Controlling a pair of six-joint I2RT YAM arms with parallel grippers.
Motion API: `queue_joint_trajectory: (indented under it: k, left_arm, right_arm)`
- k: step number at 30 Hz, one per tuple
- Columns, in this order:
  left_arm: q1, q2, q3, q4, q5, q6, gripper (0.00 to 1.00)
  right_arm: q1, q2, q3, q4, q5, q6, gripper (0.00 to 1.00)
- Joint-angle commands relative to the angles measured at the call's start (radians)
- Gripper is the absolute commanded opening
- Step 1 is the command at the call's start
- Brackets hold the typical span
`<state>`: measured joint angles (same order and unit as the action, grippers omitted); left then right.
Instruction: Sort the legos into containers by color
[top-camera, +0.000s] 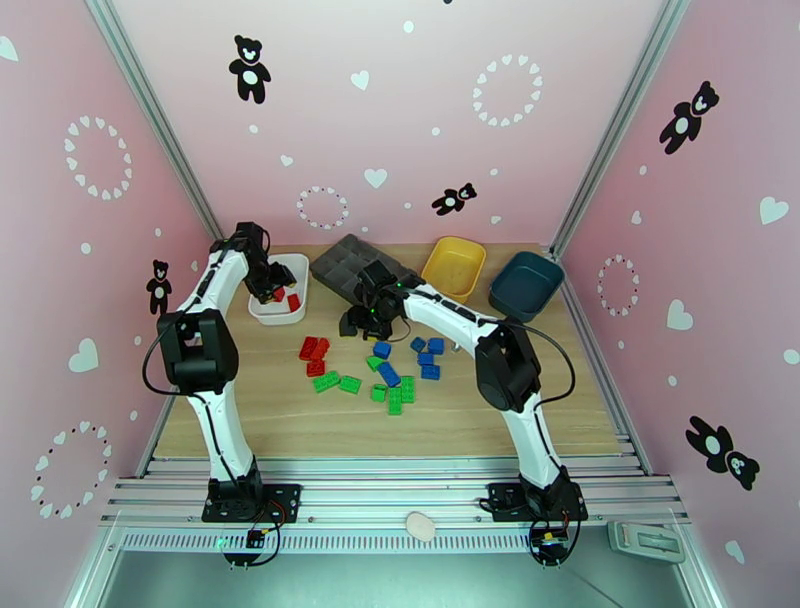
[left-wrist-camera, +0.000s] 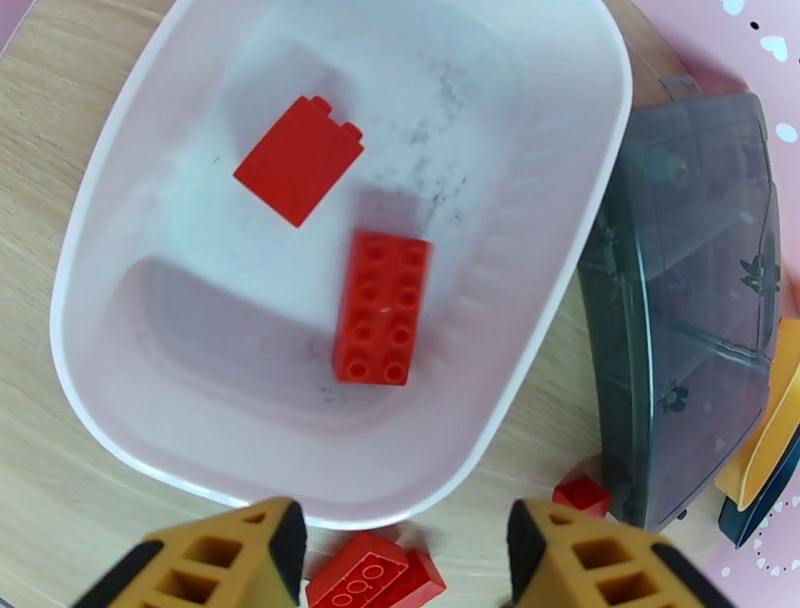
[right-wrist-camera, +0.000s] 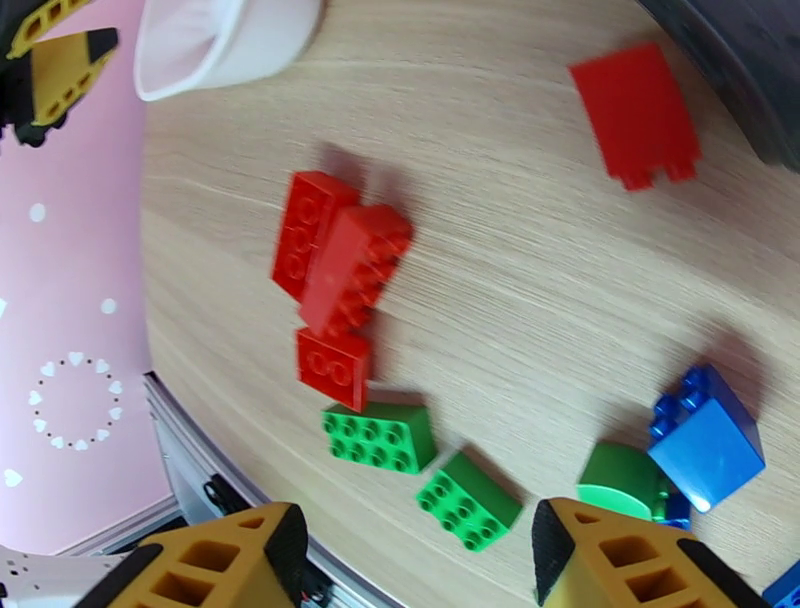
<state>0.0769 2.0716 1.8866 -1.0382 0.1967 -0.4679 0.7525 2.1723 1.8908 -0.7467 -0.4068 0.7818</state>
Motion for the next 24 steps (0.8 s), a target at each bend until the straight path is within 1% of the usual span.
queue_joint_trajectory:
  k: [1,6,13,16,20,24]
  left_arm:
    - [-0.013,-0.097,-0.065,-0.011,-0.02,0.016,0.58]
    - [-0.06,-0.205,-0.196,0.006,-0.058,0.044,0.58]
    - [-0.178,-0.319,-0.354,0.017,-0.129,0.087,0.56]
    - [-0.238,-0.324,-0.392,0.016,-0.164,0.116,0.52]
    - [-0.313,-0.292,-0.408,0.012,-0.208,0.149,0.46]
    - [-0.364,-0.241,-0.409,0.019,-0.23,0.167,0.44]
  right_arm:
    - [0.001,-0.069,-0.015,-0.045,0.042,-0.015,0.64]
    - [0.002,-0.072,-0.018,-0.074,0.07,-0.019,0.64]
    - [0.001,-0.097,-0.054,-0.086,0.101,-0.022,0.63]
    - [0.002,-0.119,-0.096,-0.075,0.108,-0.019,0.62]
    - [0.001,-0.156,-0.166,-0.057,0.117,-0.013,0.6]
    - [0.002,-0.2,-0.244,-0.029,0.125,0.005,0.6]
